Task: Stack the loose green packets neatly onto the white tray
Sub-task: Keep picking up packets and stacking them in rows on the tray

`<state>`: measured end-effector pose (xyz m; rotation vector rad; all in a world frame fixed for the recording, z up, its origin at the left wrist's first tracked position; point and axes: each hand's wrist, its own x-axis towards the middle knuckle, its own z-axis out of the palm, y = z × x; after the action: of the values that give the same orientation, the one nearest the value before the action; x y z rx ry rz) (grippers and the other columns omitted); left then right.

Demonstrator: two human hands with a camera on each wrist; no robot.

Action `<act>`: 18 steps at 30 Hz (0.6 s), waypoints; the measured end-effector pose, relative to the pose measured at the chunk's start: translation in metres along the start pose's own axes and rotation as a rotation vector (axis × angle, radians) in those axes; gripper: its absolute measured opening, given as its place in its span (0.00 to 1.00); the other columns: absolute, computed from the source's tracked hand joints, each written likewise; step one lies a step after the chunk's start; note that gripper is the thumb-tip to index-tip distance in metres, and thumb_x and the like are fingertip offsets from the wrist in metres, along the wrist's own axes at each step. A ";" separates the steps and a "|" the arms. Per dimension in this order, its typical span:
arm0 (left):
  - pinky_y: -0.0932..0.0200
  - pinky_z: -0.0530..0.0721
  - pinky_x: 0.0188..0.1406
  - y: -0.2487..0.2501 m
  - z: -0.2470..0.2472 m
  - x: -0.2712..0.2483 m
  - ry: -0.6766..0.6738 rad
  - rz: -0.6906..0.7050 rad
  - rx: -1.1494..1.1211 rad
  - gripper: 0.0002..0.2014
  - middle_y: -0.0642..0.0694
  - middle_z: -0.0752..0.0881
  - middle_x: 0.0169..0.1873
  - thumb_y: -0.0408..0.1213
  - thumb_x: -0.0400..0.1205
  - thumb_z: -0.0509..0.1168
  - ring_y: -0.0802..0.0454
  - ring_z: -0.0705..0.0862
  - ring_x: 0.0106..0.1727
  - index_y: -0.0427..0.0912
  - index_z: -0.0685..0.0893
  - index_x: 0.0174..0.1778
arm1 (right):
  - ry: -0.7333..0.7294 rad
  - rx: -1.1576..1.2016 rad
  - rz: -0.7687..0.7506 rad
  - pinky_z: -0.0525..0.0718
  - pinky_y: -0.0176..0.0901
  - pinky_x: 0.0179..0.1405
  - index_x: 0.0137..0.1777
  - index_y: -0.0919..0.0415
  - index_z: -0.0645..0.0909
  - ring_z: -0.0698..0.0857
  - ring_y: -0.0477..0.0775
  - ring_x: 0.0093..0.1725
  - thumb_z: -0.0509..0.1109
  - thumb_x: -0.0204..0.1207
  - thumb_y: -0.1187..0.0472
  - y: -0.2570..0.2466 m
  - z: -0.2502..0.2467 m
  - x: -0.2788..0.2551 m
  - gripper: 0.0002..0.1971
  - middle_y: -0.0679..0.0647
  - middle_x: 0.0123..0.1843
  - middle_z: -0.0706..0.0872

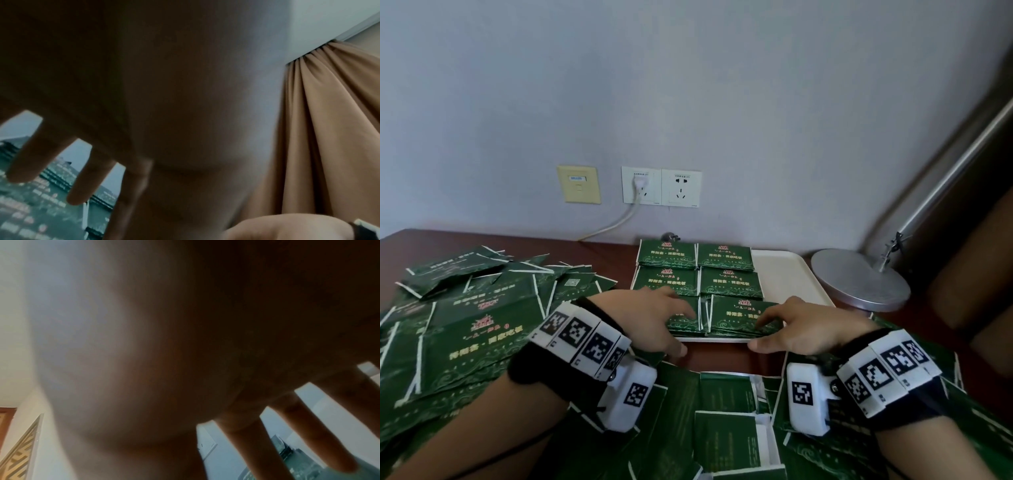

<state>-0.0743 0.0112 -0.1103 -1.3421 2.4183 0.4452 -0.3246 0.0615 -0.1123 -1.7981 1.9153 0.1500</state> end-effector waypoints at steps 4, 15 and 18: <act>0.41 0.61 0.83 0.007 0.005 0.005 -0.086 -0.008 0.046 0.37 0.60 0.47 0.87 0.65 0.78 0.66 0.46 0.60 0.85 0.73 0.58 0.82 | -0.005 0.009 -0.053 0.69 0.42 0.70 0.74 0.41 0.76 0.72 0.51 0.75 0.70 0.73 0.31 -0.003 0.001 -0.001 0.31 0.45 0.78 0.71; 0.28 0.61 0.80 0.022 0.014 0.010 -0.095 -0.039 0.128 0.38 0.60 0.46 0.86 0.66 0.77 0.66 0.38 0.47 0.87 0.75 0.55 0.82 | -0.014 0.016 -0.075 0.78 0.45 0.67 0.59 0.45 0.85 0.82 0.46 0.61 0.71 0.75 0.35 -0.005 0.003 -0.002 0.19 0.44 0.60 0.86; 0.32 0.65 0.79 0.023 0.011 0.005 -0.076 -0.032 0.140 0.37 0.58 0.51 0.86 0.67 0.77 0.64 0.39 0.53 0.86 0.73 0.58 0.82 | 0.007 0.027 -0.077 0.79 0.44 0.64 0.56 0.45 0.85 0.83 0.46 0.57 0.71 0.75 0.36 -0.005 0.003 -0.004 0.18 0.44 0.56 0.87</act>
<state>-0.0947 0.0237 -0.1200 -1.2785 2.3169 0.3066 -0.3190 0.0656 -0.1118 -1.8532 1.8409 0.0916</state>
